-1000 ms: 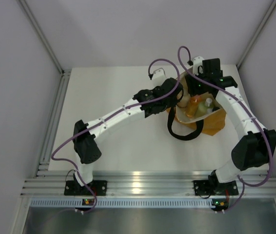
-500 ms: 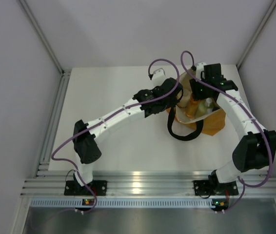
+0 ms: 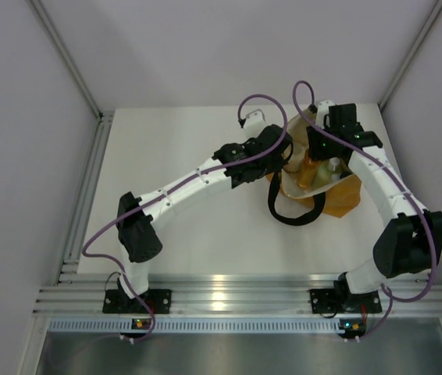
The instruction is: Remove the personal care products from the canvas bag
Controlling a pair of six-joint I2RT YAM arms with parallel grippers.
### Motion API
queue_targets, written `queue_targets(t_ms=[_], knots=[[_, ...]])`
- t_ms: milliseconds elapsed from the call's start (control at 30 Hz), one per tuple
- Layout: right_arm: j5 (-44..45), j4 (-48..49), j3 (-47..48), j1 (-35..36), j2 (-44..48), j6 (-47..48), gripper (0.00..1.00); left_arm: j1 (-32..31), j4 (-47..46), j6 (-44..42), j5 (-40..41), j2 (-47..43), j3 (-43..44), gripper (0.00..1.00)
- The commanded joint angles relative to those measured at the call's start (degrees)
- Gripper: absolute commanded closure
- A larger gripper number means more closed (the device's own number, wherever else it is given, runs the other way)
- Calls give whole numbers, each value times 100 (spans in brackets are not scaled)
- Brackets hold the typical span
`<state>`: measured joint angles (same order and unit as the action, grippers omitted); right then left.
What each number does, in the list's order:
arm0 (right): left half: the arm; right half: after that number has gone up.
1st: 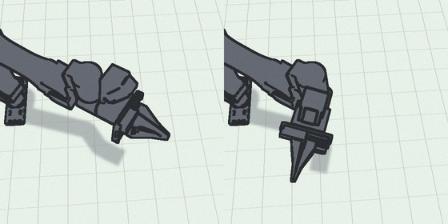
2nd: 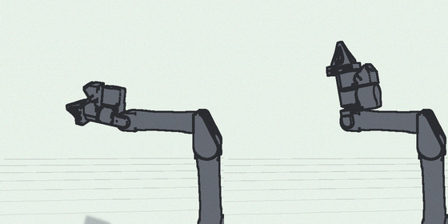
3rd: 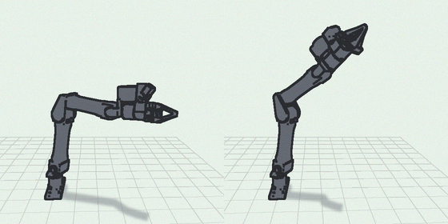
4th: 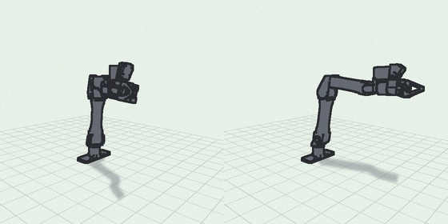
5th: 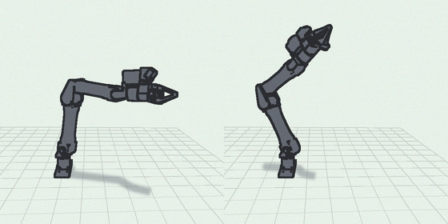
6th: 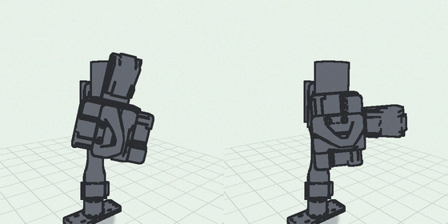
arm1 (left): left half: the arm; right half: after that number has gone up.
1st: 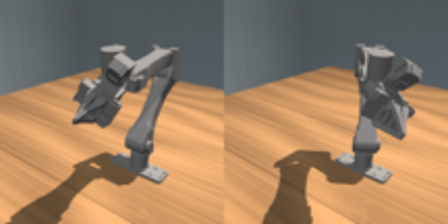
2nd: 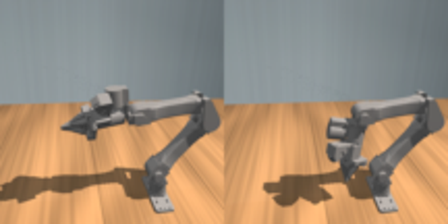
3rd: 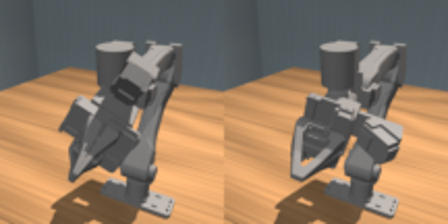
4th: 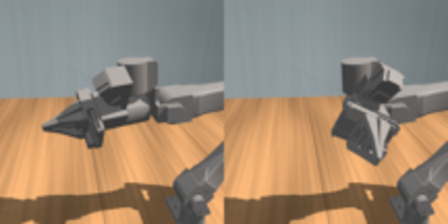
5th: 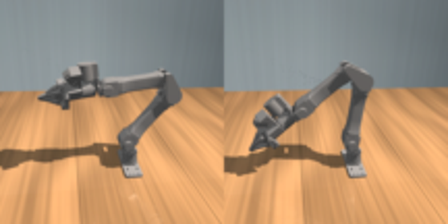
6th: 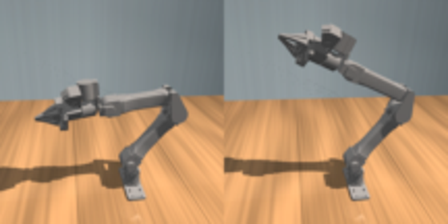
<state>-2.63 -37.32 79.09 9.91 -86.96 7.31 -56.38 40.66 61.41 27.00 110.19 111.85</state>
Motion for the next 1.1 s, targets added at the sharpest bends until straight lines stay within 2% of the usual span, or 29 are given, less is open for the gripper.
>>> queue_targets(t_ms=[0,167,533,1067], knots=[[52,357,63,-130,126,-28,79,13,-59,-41,-72,-244,-58,100],[210,375,291,-121,380,-212,100,13,-67,-94,-55,-270,-58,100],[422,-55,1090,-51,1023,-379,100,22,-59,-111,-81,-138,47,100],[562,-1629,2260,397,1962,-415,100,66,-59,-217,-72,-7,109,100]])
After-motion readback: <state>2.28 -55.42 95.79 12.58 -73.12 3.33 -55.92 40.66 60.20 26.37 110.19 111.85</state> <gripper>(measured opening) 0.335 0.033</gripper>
